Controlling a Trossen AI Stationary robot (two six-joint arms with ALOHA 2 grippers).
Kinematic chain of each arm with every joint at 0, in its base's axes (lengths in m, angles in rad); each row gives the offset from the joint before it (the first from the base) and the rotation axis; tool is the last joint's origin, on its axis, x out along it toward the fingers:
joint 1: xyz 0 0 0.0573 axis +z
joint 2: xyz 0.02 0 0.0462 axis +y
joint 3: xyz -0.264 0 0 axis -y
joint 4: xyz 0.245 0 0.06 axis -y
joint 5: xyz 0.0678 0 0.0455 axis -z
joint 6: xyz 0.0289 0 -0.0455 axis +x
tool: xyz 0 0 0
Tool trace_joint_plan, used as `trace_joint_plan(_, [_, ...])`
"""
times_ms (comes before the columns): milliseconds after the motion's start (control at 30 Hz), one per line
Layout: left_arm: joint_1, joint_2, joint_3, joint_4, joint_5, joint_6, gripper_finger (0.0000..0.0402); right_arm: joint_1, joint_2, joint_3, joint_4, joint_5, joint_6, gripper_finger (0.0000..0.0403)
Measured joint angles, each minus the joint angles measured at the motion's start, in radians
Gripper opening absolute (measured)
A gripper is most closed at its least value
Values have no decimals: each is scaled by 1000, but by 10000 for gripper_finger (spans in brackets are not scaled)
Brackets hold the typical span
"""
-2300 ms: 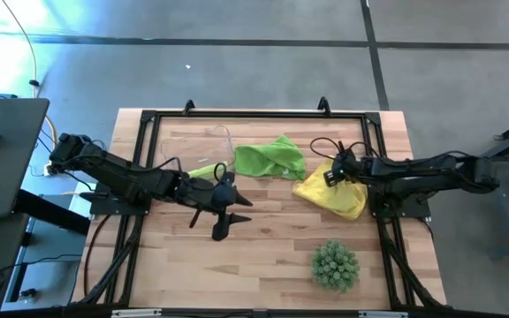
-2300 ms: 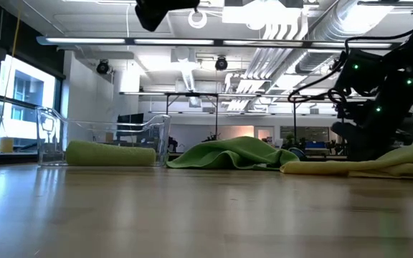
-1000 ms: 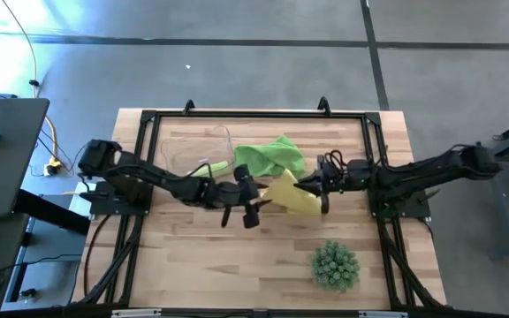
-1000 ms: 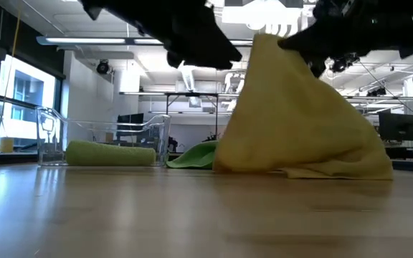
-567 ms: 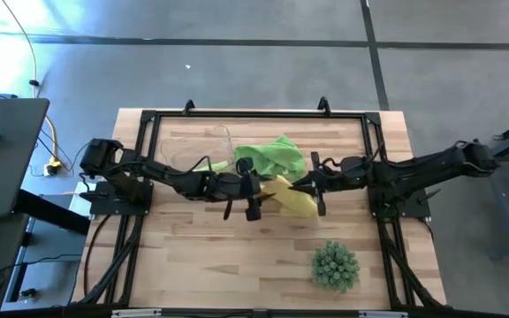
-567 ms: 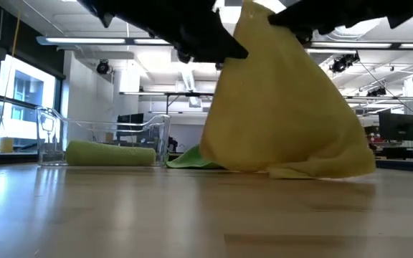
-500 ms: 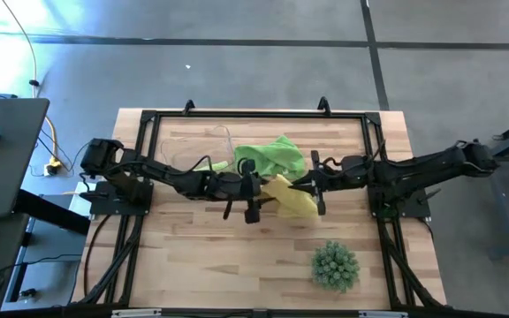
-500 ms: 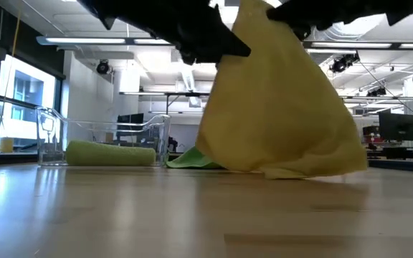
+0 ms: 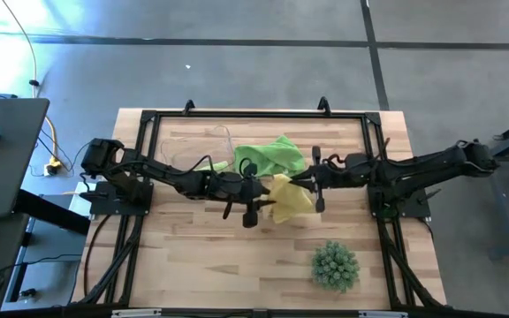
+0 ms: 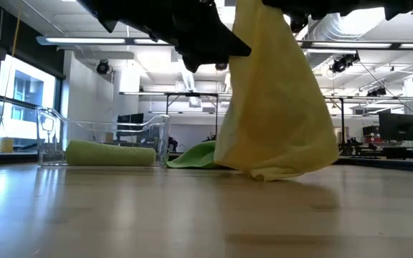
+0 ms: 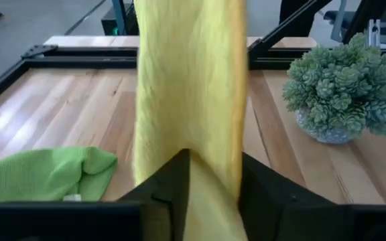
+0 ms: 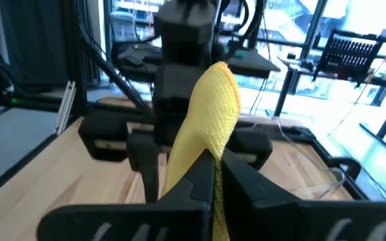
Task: Roll microfiber towels into tight, uniform cylinder then place into a basket
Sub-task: Fold the yellow towel
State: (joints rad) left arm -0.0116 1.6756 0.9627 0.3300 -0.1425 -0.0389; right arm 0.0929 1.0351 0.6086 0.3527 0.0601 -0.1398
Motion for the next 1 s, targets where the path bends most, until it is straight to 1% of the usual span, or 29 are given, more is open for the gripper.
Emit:
trace_joint_plan(233, [-33,-1,0,-36,0,-14,14,0,0,0,17,0,5,2])
trace_joint_plan(267, [-40,-4,0,-43,1,-14,7,0,0,0,13,0,7,2])
trace_joint_plan(400, [-72,-8,0,-43,-5,-12,6,0,0,0,-15,0,8,13])
trace_joint_plan(533, [-99,-8,0,-80,-43,-11,2,7,0,0,-35,0,0,46])
trace_joint_plan(600, [-109,-9,1,-135,-94,-11,2,16,-2,0,-38,0,-25,70])
trace_joint_plan(733, [-116,-54,31,-327,-241,-12,1,28,-25,0,-62,6,-75,112])
trace_joint_plan(800, [-117,-87,43,-459,-326,-12,1,27,-33,1,-71,16,-81,126])
trace_joint_plan(867, [-120,-97,70,-538,-384,-12,1,26,-32,2,-95,18,-72,135])
trace_joint_plan(933, [-121,-120,79,-622,-397,-15,1,28,-2,2,-93,13,-39,139])
trace_joint_plan(1000, [-122,-126,88,-640,-382,-21,0,39,31,0,-130,7,3,139])
